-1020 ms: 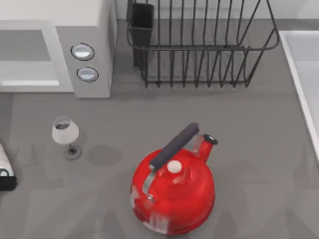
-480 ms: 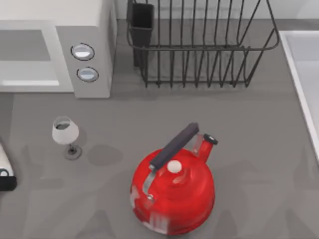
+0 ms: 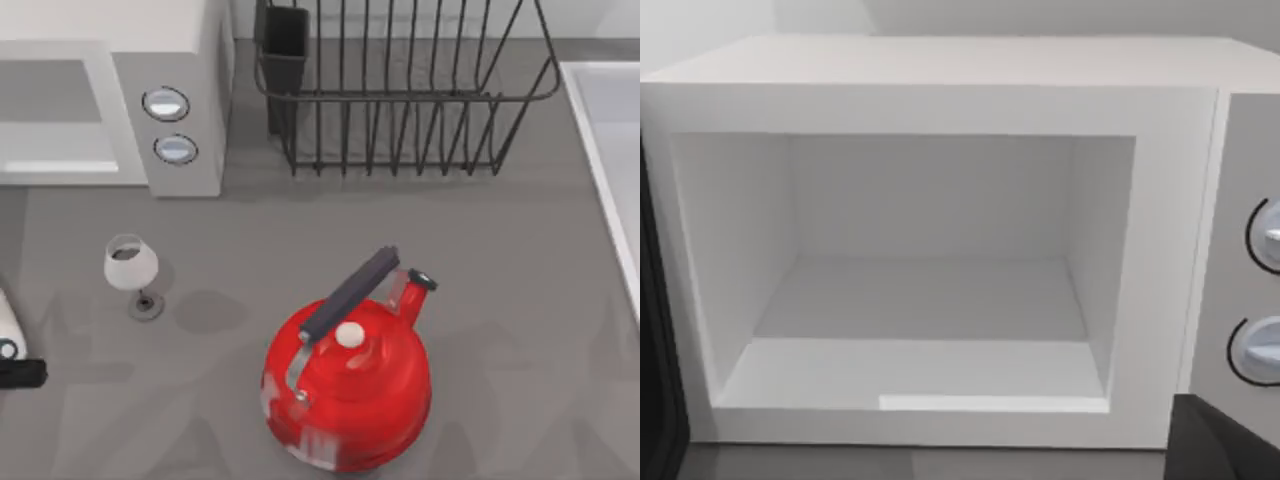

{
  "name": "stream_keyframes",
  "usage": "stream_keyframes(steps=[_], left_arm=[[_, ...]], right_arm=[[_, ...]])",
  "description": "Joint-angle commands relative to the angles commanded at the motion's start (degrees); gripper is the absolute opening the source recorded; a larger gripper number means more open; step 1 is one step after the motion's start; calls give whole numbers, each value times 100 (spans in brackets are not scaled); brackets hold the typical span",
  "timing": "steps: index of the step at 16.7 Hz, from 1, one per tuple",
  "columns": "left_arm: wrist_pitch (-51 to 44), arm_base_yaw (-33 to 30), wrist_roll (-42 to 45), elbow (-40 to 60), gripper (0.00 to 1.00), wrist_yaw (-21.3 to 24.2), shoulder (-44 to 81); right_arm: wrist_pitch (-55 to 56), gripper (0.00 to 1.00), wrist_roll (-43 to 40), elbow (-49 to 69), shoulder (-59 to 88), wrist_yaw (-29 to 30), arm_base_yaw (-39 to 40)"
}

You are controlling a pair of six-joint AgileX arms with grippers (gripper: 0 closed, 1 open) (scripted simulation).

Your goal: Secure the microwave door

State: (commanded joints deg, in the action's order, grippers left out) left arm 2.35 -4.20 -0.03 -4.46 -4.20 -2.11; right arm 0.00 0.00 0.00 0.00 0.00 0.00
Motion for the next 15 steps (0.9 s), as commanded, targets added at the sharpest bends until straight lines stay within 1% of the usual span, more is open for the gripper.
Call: stream_keyframes(steps=[4,10,15], left_arm=[[16,-2,-1,167,0,-8,63],[575,-619,26,536,0,-623,1003],[578,-638,24,553,0,-647,1027]], right_arm=[[0,100,0,0,0,0,0],[0,100,0,0,0,0,0],[0,100,0,0,0,0,0]])
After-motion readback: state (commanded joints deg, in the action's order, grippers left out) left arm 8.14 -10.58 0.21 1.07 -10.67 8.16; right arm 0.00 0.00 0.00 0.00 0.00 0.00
